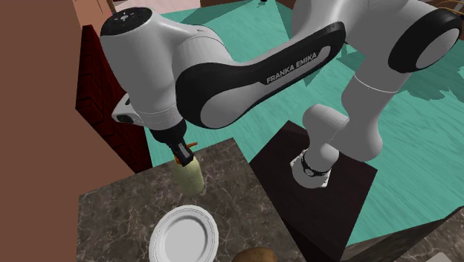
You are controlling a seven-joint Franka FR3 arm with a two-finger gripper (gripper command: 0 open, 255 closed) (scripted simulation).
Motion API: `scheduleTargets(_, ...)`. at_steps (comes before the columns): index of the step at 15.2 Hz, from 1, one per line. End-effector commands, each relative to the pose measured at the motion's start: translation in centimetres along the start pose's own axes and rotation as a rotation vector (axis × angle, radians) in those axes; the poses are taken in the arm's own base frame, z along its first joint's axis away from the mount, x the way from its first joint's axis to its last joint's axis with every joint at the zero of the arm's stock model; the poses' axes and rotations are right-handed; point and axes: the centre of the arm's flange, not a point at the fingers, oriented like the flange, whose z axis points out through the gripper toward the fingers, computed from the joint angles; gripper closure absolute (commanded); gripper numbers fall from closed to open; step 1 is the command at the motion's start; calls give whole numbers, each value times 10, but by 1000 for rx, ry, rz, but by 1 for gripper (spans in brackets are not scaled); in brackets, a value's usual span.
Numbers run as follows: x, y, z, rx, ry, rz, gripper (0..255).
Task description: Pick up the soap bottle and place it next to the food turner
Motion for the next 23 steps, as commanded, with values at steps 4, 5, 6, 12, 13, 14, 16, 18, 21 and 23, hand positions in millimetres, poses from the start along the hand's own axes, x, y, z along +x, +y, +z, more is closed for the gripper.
scheduleTargets(4, 0, 0, -26, 0, 0, 0, 255)
scheduleTargets(5, 0, 0, -32, 0, 0, 0, 255)
scheduleTargets(6, 0, 0, -37, 0, 0, 0, 255)
scheduleTargets(12, 0, 0, -68, 0, 0, 0, 255)
scheduleTargets(13, -5, -12, -68, 0, 0, 0, 255)
scheduleTargets(14, -10, -24, -68, 0, 0, 0, 255)
scheduleTargets(16, -20, -48, -69, 0, 0, 0, 255)
scheduleTargets(18, -30, -73, -69, 0, 0, 0, 255)
scheduleTargets(21, -45, -109, -70, 0, 0, 0, 255)
scheduleTargets(23, -55, -134, -71, 0, 0, 0, 255)
